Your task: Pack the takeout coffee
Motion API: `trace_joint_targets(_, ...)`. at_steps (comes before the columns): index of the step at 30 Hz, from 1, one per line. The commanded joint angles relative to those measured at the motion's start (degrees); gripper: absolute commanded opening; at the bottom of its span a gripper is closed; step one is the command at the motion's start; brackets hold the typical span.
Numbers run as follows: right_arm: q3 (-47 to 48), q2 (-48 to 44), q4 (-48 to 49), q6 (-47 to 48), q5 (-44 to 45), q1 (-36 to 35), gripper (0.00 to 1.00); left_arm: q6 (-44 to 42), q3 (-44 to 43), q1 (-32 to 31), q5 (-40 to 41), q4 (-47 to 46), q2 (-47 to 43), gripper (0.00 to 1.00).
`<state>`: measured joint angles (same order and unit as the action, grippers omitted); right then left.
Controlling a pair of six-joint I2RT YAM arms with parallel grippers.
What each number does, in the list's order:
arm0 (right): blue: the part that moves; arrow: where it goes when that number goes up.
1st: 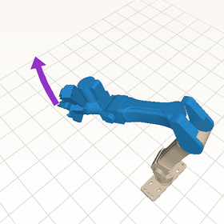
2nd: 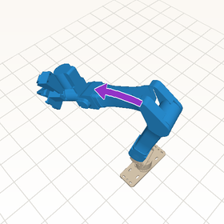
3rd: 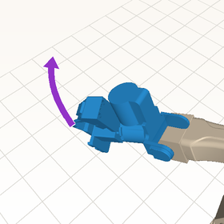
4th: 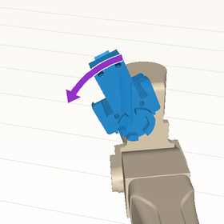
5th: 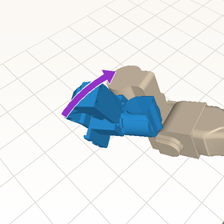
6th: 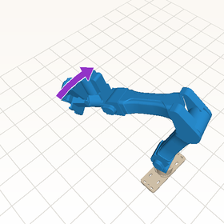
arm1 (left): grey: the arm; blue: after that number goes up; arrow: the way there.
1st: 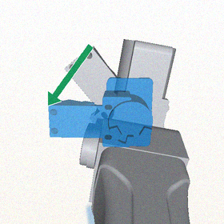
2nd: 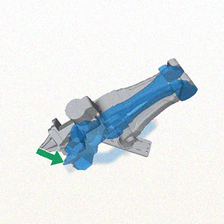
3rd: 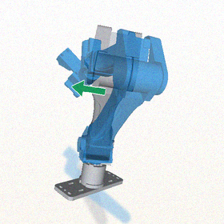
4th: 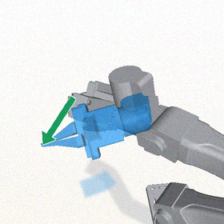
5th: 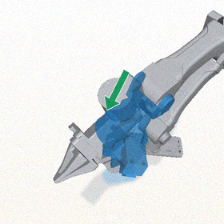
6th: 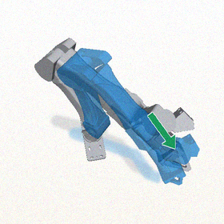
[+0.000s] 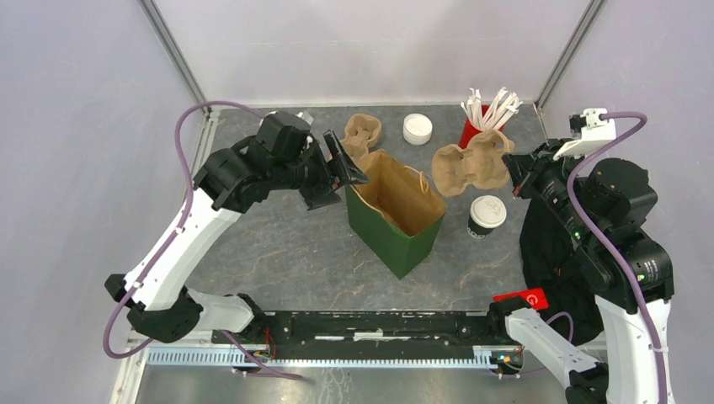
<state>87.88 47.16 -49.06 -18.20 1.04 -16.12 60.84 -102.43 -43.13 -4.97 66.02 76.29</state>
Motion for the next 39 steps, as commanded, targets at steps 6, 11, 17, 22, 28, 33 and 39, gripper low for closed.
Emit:
trace_joint_targets(6, 1.7, -0.6, 2.2, 2.4, 1.5, 0.0, 0.0, 7.3, 8.8, -0.1, -3.5, -8.7, 1.1, 0.7)
trace_joint_targets(11, 2.8, -1.0, 3.4, 5.4, -0.8, 0.1, 0.0, -2.7, 8.6, 0.5, -5.8, -12.8, 3.6, 0.38)
trace_joint_targets(17, 10.0, 0.9, 2.4, 12.8, -0.9, 0.1, 0.0, -21.7, 6.0, 1.0, -13.3, -11.7, 5.9, 0.02)
trace_joint_targets(22, 12.6, 1.8, 3.2, 17.0, -7.0, 0.0, 0.0, -42.1, 1.0, 1.0, -22.3, -7.6, 5.8, 0.02)
trace_joint_targets(28, 13.2, 2.4, 3.7, 17.6, -11.8, 0.1, 0.0, -50.3, -3.3, 1.1, -30.2, -8.3, 6.1, 0.02)
trace_joint_targets(33, 12.8, 2.8, 4.3, 16.0, -14.1, 0.0, 0.0, -51.8, -2.7, 1.6, -34.3, -9.6, 8.9, 0.02)
trace_joint_targets(39, 13.2, 4.0, 4.7, 14.4, -23.4, 0.0, 0.0, -54.0, -0.4, 2.6, -32.9, -9.7, 9.6, 0.02)
